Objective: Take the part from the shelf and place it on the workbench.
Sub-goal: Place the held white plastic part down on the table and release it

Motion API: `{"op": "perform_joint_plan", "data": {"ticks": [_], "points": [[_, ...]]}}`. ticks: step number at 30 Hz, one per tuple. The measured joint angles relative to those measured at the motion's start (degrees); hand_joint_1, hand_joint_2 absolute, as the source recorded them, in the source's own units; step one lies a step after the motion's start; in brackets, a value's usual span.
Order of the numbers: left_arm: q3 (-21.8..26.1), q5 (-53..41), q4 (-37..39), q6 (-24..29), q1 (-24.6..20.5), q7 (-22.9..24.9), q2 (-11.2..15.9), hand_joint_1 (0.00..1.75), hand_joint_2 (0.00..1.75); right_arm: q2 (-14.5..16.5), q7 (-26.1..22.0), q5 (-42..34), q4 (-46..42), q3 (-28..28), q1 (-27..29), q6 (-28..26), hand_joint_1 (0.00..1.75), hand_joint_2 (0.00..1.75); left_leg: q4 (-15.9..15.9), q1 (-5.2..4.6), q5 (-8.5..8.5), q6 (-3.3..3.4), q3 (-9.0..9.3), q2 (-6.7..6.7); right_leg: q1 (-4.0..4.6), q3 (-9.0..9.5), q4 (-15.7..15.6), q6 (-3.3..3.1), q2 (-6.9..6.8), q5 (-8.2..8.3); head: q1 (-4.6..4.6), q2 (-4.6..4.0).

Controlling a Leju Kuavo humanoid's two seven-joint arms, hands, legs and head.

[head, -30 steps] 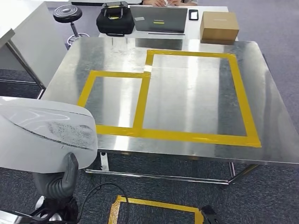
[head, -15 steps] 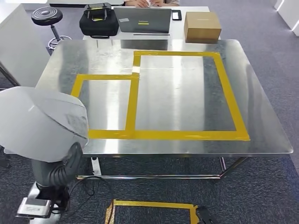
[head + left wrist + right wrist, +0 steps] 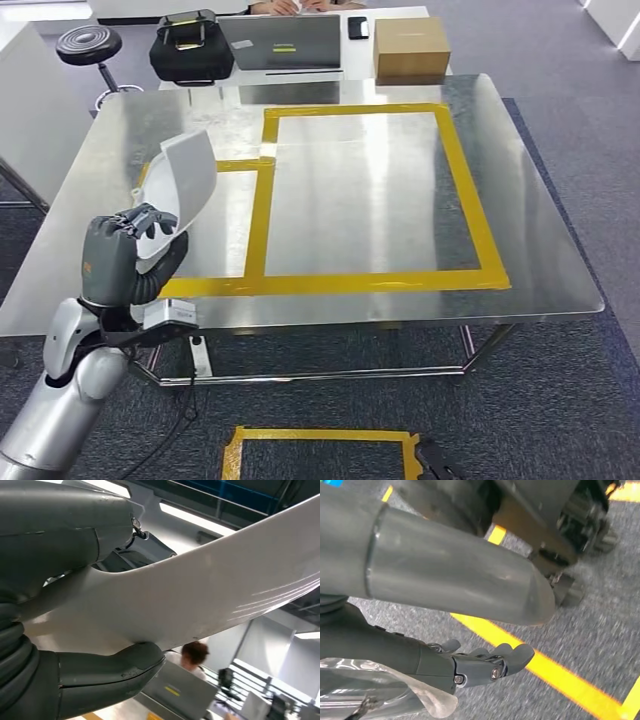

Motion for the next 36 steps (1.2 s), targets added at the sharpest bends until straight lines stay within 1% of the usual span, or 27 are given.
{"op": "perform_joint_plan", "data": {"ticks": [1,3,4,5,6,8,9,10,11,13,15,16,18,19,20,21,22,23,24,25,26,28,30,32,34,35,36], "points": [[0.33,-0.06,1.5,-0.16,-1.25,0.11,0.78,1.75,1.75,0.04,0.02,0.03,-0.01,0.14,-0.04,0.07,0.0,0.0,2.68,0.03,-1.57,-0.23,-1.13,-0.08,-0.05,0.01,-0.05,-0.32,0.15,0.1,-0.07,0.0],[0.67,-0.71,4.15,-0.69,-3.05,0.83,1.97,1.75,1.75,0.05,0.03,0.05,-0.01,0.3,-0.06,0.35,0.0,0.0,10.61,0.02,-5.13,-0.4,-4.7,-0.24,0.12,0.01,-0.04,-0.68,0.43,0.08,-0.13,0.0],[0.67,-1.22,5.54,-1.24,-3.82,1.37,2.55,1.75,1.75,0.06,0.03,0.07,0.0,0.4,-0.06,0.56,0.0,0.0,13.77,0.01,-6.01,-0.37,-6.26,-0.29,0.24,0.02,-0.03,-0.74,0.57,0.06,-0.13,0.0],[0.66,-1.69,7.07,-1.98,-4.67,1.99,3.19,1.75,1.75,0.07,0.03,0.08,0.01,0.53,-0.05,0.77,0.0,0.0,14.85,-0.01,-5.7,-0.22,-6.94,-0.32,0.37,0.02,-0.02,-0.79,0.72,0.05,-0.13,0.0],[0.68,-1.96,8.93,-2.76,-5.85,2.42,3.92,1.75,1.75,0.09,0.04,0.08,0.01,0.69,-0.07,0.93,0.0,0.0,13.59,-0.07,-4.27,0.06,-6.58,-0.35,0.52,0.06,-0.01,-0.8,0.85,0.04,-0.13,0.0],[0.91,-1.99,13.47,-4.31,-9.13,2.77,5.72,1.75,1.75,0.23,0.14,0.07,0.01,1.13,-0.12,1.18,0.0,0.0,6.65,-0.36,-0.03,1.06,-3.82,-0.55,0.76,0.11,-0.01,-0.82,1.07,0.03,-0.08,0.0],[1.12,-1.88,16.05,-5.02,-11.01,2.78,6.6,1.75,1.75,0.36,0.24,0.05,0.01,1.34,-0.17,1.26,0.0,0.0,3.17,-0.54,1.51,1.6,-2.41,-0.67,0.93,0.01,0.03,-0.8,1.16,0.04,-0.04,0.0],[1.33,-1.82,18.73,-5.62,-12.85,2.81,7.49,1.75,1.75,0.47,0.32,-0.01,0.02,1.52,-0.25,1.34,0.0,0.0,0.67,-0.75,2.25,2.0,-1.42,-0.77,0.96,-0.2,0.07,-0.72,1.23,0.08,-0.07,0.0],[1.54,-1.8,21.45,-6.05,-14.55,2.89,8.27,1.75,1.75,0.59,0.38,-0.08,0.02,1.65,-0.29,1.46,0.0,0.0,-0.57,-0.95,2.32,2.25,-1.0,-0.83,0.92,-0.44,0.07,-0.58,1.28,0.16,-0.08,0.01],[2.01,-1.45,26.9,-6.38,-17.38,3.08,9.61,1.75,1.75,0.7,0.38,-0.37,0.04,1.8,-0.25,1.72,0.0,0.0,-1.44,-0.97,2.28,2.26,-0.8,-0.73,0.87,-0.78,0.05,-0.14,1.34,0.24,-0.28,0.01],[2.8,-0.94,31.57,-6.38,-19.52,3.28,10.54,1.75,1.75,0.8,0.2,-0.65,0.07,1.9,-0.01,1.91,0.0,0.0,-2.09,-0.59,2.58,2.33,-0.56,-0.58,0.9,-1.57,1.16,0.4,1.08,-0.72,-0.26,0.0],[3.17,-0.95,33.7,-6.4,-20.52,3.42,10.95,1.75,1.75,0.8,0.11,-0.73,0.08,1.98,0.08,1.96,0.0,0.0,-2.37,-0.37,2.72,2.39,-0.45,-0.5,0.86,-2.71,3.36,0.68,0.91,-2.01,-0.21,0.0],[3.52,-1.65,37.5,-6.46,-22.09,3.69,11.65,1.75,1.75,0.81,0.08,-0.81,0.15,2.18,0.29,2.1,0.0,0.0,-2.4,-0.31,2.72,2.53,-0.46,-0.42,0.59,-6.18,10.35,1.18,0.62,-5.18,-0.15,0.0],[3.56,-2.12,39.27,-6.44,-22.65,3.79,11.96,1.75,1.75,0.82,0.14,-0.84,0.19,2.31,0.45,2.17,0.0,0.0,-2.37,-0.3,2.68,2.54,-0.47,-0.39,0.46,-7.89,13.62,1.37,0.57,-6.18,-0.17,0.0],[3.59,-2.57,40.83,-6.38,-23.04,3.81,12.21,1.75,1.75,0.82,0.21,-0.87,0.22,2.43,0.64,2.22,0.0,0.0,-2.35,-0.28,2.64,2.53,-0.45,-0.37,0.37,-8.79,15.1,1.54,0.53,-6.13,-0.17,0.0],[3.6,-2.92,42.19,-6.32,-23.41,3.82,12.41,1.75,1.75,0.83,0.26,-0.92,0.24,2.55,0.81,2.25,0.0,0.0,-2.28,-0.25,2.57,2.46,-0.44,-0.35,0.31,-8.66,14.43,1.64,0.47,-5.01,-0.16,0.0],[3.63,-3.09,43.31,-6.28,-23.72,3.79,12.59,1.75,1.75,0.83,0.28,-1.0,0.25,2.64,0.9,2.27,0.0,0.0,-2.15,-0.19,2.45,2.32,-0.42,-0.35,0.27,-7.44,11.61,1.68,0.37,-3.05,-0.15,0.0],[3.7,-3.07,44.19,-6.26,-24.05,3.74,12.72,1.75,1.75,0.83,0.26,-1.09,0.25,2.69,0.93,2.28,0.0,0.0,-1.96,-0.12,2.28,2.11,-0.42,-0.36,0.25,-5.66,7.71,1.62,0.2,-1.17,-0.16,0.0],[3.81,-2.97,44.87,-6.24,-24.42,3.69,12.81,1.75,1.75,0.85,0.25,-1.17,0.25,2.73,0.88,2.3,0.0,0.0,-1.68,-0.17,2.09,1.84,-0.51,-0.38,0.31,-3.8,4.13,1.49,0.08,0.1,-0.12,0.0],[3.93,-2.87,45.45,-6.21,-24.75,3.63,12.85,1.75,1.75,0.87,0.24,-1.26,0.25,2.76,0.81,2.31,0.0,0.0,-1.47,-0.23,1.99,1.54,-0.64,-0.4,0.35,-2.5,1.71,1.26,0.02,0.72,-0.12,0.01],[4.02,-2.81,45.95,-6.18,-25.03,3.61,12.87,1.75,1.75,0.91,0.24,-1.33,0.25,2.8,0.77,2.32,0.0,0.0,-1.33,-0.31,1.96,1.26,-0.75,-0.4,0.43,-1.86,0.59,1.01,0.03,0.71,-0.11,0.01],[4.09,-2.89,46.86,-6.17,-25.35,3.59,12.88,1.75,1.75,0.97,0.23,-1.44,0.25,2.89,0.81,2.32,0.0,0.0,-1.37,-0.33,2.05,0.73,-0.81,-0.36,0.5,-1.7,0.41,0.36,0.25,0.71,-0.12,0.01],[4.07,-3.22,47.5,-6.33,-25.49,3.59,12.87,1.75,1.75,0.99,0.18,-1.45,0.25,3.02,0.84,2.29,0.0,0.0,-0.42,-0.16,1.18,0.16,-1.15,-0.37,0.37,-1.52,0.14,-0.35,0.39,0.91,-0.2,0.0],[3.93,-3.99,48.16,-6.66,-25.69,3.59,12.65,1.75,1.75,1.04,0.14,-1.37,0.25,3.16,0.74,2.33,0.0,0.0,4.49,-0.03,-1.58,-0.3,-3.31,-0.47,0.23,-1.32,-0.06,-0.91,0.44,1.01,-0.35,0.0],[3.45,-5.17,49.1,-6.9,-25.78,3.72,11.83,1.75,1.75,1.09,0.11,-1.2,0.25,3.31,0.71,2.46,0.0,0.0,11.73,-0.01,-4.46,-0.56,-6.74,-0.52,0.25,-1.27,-0.05,-1.15,0.44,0.95,-0.39,0.0],[3.08,-5.66,49.54,-6.92,-25.75,3.8,11.2,1.75,1.75,1.1,0.06,-1.11,0.25,3.4,0.72,2.52,0.0,0.0,13.79,0.02,-4.78,-0.6,-7.83,-0.53,0.26,-1.25,-0.04,-1.17,0.44,0.93,-0.39,0.0],[2.68,-5.91,49.9,-6.86,-25.73,3.87,10.41,1.75,1.75,1.11,-0.01,-1.05,0.25,3.51,0.69,2.56,0.0,0.0,13.83,0.05,-4.02,-0.57,-7.99,-0.53,0.27,-1.23,-0.03,-1.17,0.44,0.91,-0.39,0.0]]}}
